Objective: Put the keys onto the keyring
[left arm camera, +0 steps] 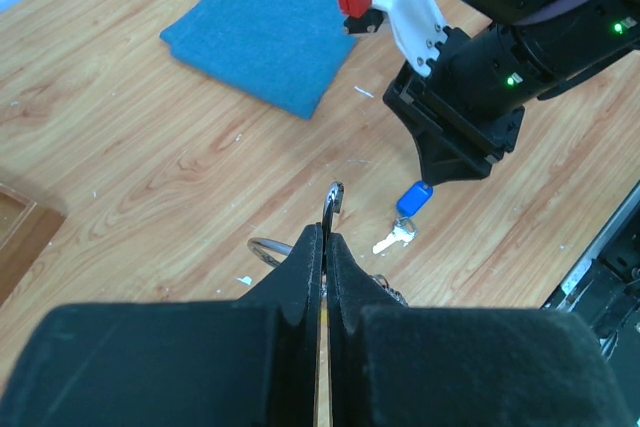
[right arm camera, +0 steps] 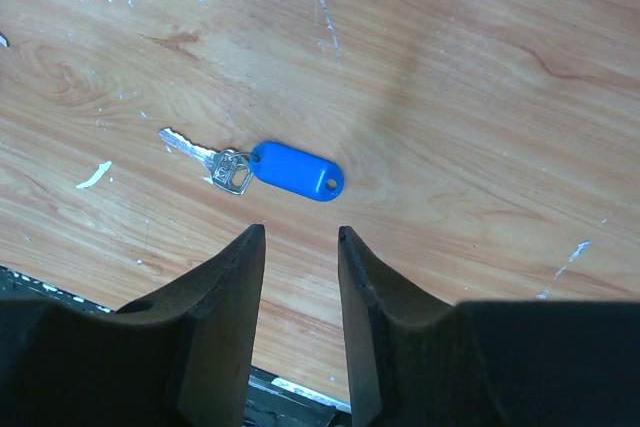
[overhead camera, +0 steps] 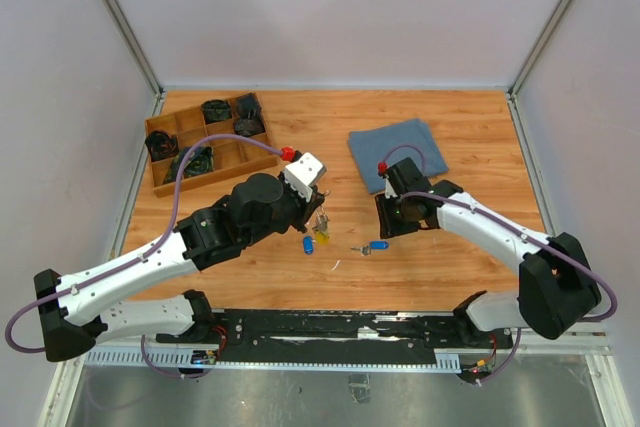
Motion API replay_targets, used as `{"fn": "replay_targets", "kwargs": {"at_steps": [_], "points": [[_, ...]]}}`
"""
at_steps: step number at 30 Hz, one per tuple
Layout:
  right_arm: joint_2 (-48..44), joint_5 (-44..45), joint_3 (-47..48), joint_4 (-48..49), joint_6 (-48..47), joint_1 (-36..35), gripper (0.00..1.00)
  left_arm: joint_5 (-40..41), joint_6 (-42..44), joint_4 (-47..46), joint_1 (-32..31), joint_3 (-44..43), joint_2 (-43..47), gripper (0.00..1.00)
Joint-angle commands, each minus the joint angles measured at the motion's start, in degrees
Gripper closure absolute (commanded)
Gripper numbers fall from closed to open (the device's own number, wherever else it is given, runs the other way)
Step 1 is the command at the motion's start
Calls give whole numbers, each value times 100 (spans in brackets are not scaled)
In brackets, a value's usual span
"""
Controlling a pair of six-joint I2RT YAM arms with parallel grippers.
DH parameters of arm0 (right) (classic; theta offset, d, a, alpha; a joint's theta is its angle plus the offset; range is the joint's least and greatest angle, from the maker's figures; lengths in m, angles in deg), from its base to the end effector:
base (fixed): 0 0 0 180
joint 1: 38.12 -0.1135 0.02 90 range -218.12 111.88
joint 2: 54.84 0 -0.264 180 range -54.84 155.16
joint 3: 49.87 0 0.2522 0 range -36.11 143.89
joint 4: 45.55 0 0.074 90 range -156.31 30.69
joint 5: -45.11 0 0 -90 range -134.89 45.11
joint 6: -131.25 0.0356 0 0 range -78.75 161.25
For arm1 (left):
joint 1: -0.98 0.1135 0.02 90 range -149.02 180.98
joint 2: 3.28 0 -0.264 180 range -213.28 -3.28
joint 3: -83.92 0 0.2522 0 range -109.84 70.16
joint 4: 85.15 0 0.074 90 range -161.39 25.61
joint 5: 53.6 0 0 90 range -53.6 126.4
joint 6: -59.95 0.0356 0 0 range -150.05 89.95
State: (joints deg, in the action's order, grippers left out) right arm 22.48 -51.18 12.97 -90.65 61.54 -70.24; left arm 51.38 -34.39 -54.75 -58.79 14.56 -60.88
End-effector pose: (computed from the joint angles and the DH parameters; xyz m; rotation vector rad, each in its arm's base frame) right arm 0.2195 0.1424 0.2137 -0.3156 2.6583 0.4533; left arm 0.1228 -0.1925 0.3532 0.7284 1.7741 -0.5149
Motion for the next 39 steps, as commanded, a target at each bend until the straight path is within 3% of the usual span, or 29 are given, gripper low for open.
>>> {"fn": "replay_targets", "kwargs": {"at_steps": [1,4,10,16,27,39], "points": [[219,876,411,-465,153,-433,63,181,-6,-215,27,-90,68,99],[411,1618,670,-669,877,-808,62,282,-14,-203,30,-52,151,100],[792,2154,758,-344,2036,-1704,51,451,-38,-194,32,89,324,99],[1609,2639,1332,-1060,2817,-2031,51,519,-23,-103,33,222,564,100],[2154,3139,1735,-1747,3384,-2185,54,603,-23,-38,28,424,867,100],[2371,3090,1542,-1690,3495,-2186,60,583,-6,-69,27,484,873,99]]}}
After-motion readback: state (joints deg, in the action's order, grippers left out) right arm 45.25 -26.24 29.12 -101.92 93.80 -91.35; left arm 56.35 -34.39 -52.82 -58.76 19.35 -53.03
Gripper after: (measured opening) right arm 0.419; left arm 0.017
